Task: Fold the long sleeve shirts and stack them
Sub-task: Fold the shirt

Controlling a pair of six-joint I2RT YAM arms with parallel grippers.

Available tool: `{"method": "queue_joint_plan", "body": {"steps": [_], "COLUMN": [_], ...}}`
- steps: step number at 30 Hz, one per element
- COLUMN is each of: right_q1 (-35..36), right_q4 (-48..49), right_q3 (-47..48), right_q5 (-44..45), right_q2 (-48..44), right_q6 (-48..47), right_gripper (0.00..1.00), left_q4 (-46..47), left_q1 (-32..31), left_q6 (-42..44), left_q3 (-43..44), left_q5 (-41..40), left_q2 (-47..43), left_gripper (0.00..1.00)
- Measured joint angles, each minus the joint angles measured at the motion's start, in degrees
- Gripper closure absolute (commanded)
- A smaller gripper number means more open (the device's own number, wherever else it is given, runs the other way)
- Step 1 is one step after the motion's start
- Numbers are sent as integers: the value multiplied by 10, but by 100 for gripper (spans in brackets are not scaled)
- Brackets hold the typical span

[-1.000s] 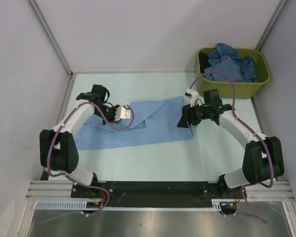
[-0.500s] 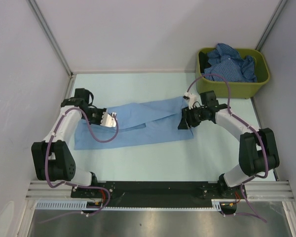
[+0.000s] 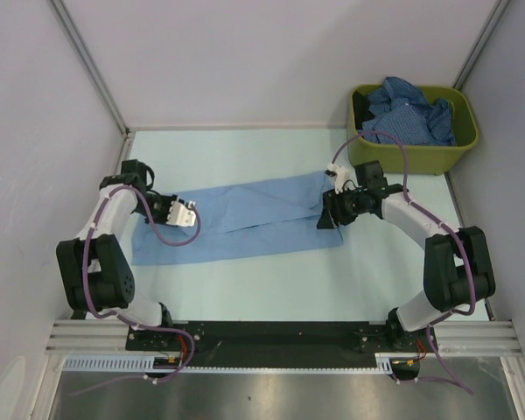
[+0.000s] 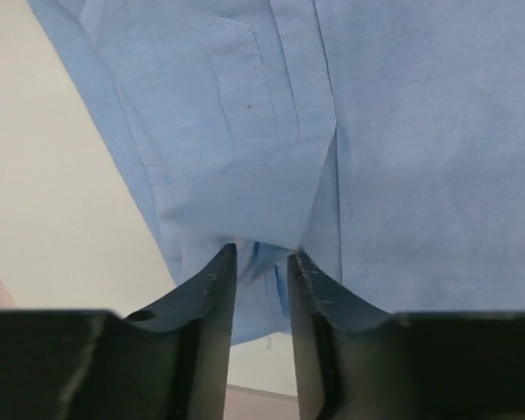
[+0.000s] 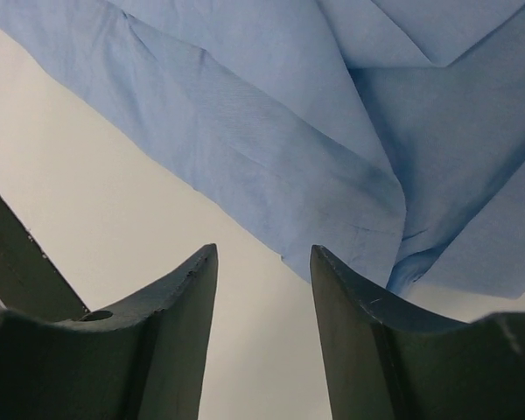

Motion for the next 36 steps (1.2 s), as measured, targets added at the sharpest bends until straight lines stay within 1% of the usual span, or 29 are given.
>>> {"method": "queue_joint_plan", "body": {"steps": [1,2,4,5,6,7,8,12,14,17,20,21,24,29,33,36], "right_q1": [0,0,0,0,0,1,3,28,50,72,76,76,77,85,92,96], "right_q4": [0,0,0,0,1,2,4,8,10,4,-1,-3,-16,-55,-74,-81], "right_q3": [0,0,0,0,-1,-3,-6,-14,-7,30,73,81,121,207,283,366], "right_q5": [4,7,15,19,22,26,31,72,99,130,164,174,200,232,250,270], "right_q2": [0,0,0,0,0,0,0,2,17,74,144,160,192,250,302,354], "right_q6": [2,2,7,11,18,24,33,53,54,48,37,33,21,-4,-33,-61], "right_gripper": [47,47,47,47,47,48,47,48,54,58,63,67,75,77,78,78], "left_q4": [2,3,12,17,26,40,53,127,144,167,186,189,205,235,244,249], "left_q1": [2,3,5,7,8,10,11,14,15,26,48,52,61,64,67,71], "left_q6": [1,3,1,-16,-39,-66,-94,-321,-423,-544,-642,-662,-723,-783,-794,-793], "left_q3": [-1,-3,-7,-8,-8,-8,-7,14,48,89,90,90,89,68,64,56], "left_q5": [-2,-2,2,7,13,20,25,32,30,46,62,66,77,59,24,-2], "left_q2": [0,-1,-5,-8,-12,-16,-21,-25,-9,21,25,25,24,11,13,20], "left_gripper": [49,34,32,31,11,1,1,0,1,1,0,1,1,1,1,1]}}
